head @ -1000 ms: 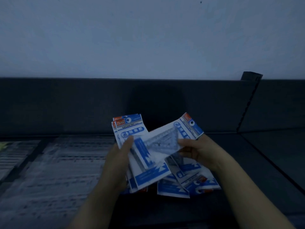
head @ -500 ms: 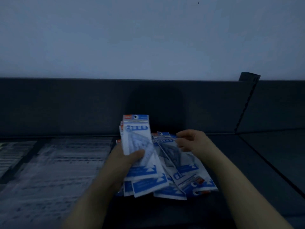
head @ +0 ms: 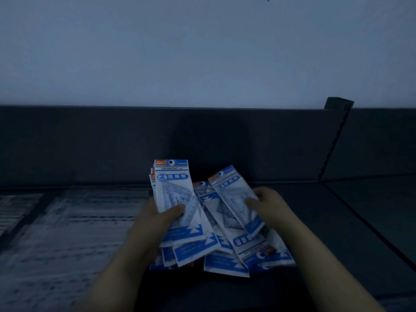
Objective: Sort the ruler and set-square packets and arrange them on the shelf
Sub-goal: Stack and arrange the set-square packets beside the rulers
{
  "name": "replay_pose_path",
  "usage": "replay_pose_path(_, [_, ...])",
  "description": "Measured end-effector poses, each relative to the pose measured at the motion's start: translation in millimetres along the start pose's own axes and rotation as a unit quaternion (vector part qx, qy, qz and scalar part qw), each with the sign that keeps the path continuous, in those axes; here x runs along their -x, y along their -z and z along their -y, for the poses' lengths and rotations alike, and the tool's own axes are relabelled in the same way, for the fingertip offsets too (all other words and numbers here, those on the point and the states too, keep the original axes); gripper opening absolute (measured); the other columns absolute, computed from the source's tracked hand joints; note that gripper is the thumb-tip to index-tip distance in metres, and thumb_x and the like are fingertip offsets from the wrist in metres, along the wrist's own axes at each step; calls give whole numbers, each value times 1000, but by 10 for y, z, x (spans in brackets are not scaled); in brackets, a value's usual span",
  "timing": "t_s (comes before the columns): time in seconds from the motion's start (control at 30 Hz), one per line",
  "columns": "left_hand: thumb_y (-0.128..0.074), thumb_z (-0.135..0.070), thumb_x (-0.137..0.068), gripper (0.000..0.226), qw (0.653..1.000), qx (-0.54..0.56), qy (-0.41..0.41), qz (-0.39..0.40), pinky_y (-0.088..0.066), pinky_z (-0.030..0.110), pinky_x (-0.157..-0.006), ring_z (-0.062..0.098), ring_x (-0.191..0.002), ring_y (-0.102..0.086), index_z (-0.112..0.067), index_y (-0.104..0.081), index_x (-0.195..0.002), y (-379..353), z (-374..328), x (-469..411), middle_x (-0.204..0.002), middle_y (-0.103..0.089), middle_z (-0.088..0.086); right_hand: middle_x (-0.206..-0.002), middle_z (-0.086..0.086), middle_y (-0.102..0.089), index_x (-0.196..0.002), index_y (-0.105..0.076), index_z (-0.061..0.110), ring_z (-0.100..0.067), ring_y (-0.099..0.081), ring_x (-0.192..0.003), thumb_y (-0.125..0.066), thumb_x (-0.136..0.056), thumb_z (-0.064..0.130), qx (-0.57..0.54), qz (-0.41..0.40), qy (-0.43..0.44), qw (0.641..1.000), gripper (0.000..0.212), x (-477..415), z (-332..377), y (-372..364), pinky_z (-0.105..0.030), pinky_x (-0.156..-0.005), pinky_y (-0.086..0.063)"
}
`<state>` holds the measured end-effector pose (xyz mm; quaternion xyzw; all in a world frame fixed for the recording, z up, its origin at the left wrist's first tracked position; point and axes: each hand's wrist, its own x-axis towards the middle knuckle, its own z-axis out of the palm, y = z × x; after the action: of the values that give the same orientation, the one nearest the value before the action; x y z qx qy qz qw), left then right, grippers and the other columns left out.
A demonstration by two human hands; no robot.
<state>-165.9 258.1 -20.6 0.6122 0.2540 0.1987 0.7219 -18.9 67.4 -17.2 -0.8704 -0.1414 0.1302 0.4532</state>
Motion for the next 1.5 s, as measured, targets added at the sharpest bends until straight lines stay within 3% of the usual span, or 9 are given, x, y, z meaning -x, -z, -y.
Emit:
replay_pose_path(0.27, [-67,-25,-87,26,995,77,13,58,-59,44,-73,26,-88,-72,-26,-62,-113,-216,-2,23,-101,-74,2,-94,-20,-71,-102,-63,3,-31,-68,-80,-57,-91,4,-350,141,-3,926,12,217,237,-129,-38,-69,-55])
replay_pose_path(0.4, [-72,-13,-81,36,997,33,-20,70,-59,34,-69,21,-89,-71,-23,-62,-114,-276,8,11,-104,-73,3,-94,-13,-73,-105,-64,5,-27,-70,-84,-63,-89,10,-248,164,25,955,17,294,272,-198,-34,-71,-58])
replay_pose_path(0.57, [-67,-1,-84,31,999,5,-29,27,-55,29,-58,17,-78,-67,-24,-60,-104,-88,-22,-19,-94,-70,1,-105,-8,-67,-118,-62,4,-18,-64,-91,-69,-86,24,21,-25,43,999,38,148,84,125,-30,-76,-52])
replay_pose_path(0.73, [-69,-1,-83,25,1000,1,-9,-9,-48,29,-58,21,-72,-63,-23,-59,-90,72,-17,-73,-86,-67,4,-123,-18,-58,-125,-51,-1,-32,-59,-108,-79,-67,52,139,63,-15,988,83,248,35,-10,-45,-89,-51])
replay_pose_path(0.83, [-69,-1,-83,24,1000,-6,-5,0,-49,29,-58,20,-72,-63,-22,-60,-89,60,-18,-68,-83,-67,1,-101,0,-64,-105,-61,15,-16,-63,-87,-82,-59,53,204,65,4,977,63,215,55,-77,-38,-77,-55])
replay_pose_path(1.07, [-68,-2,-84,24,1000,0,4,25,-51,29,-55,18,-72,-65,-23,-60,-91,62,-18,-47,-83,-68,-1,-95,-3,-70,-95,-64,21,-15,-68,-79,-69,-85,19,57,73,31,995,11,163,50,79,-31,-68,-57])
replay_pose_path(1.2, [-65,-14,-89,12,999,11,14,41,-54,27,-54,16,-70,-69,-23,-64,-96,76,-31,-68,-89,-71,2,-103,-7,-73,-111,-66,20,-25,-71,-88,-61,-89,7,-161,163,64,971,25,249,130,357,-36,-72,-59])
replay_pose_path(1.33, [-73,-41,-75,34,993,27,54,100,-57,47,-78,30,-87,-72,-26,-66,-104,8,-93,-47,-96,-75,5,-100,-7,-74,-111,-66,31,-38,-68,-92,-74,-80,16,-17,255,72,964,36,251,236,426,-53,-75,-54])
replay_pose_path(1.5, [-72,-20,-82,22,995,3,27,99,-56,30,-52,21,-68,-72,-23,-62,-102,-91,-92,-7,-83,-76,5,-93,-12,-74,-118,-63,14,-27,-70,-80,-70,-81,11,-233,133,37,962,38,129,243,309,-41,-75,-58])
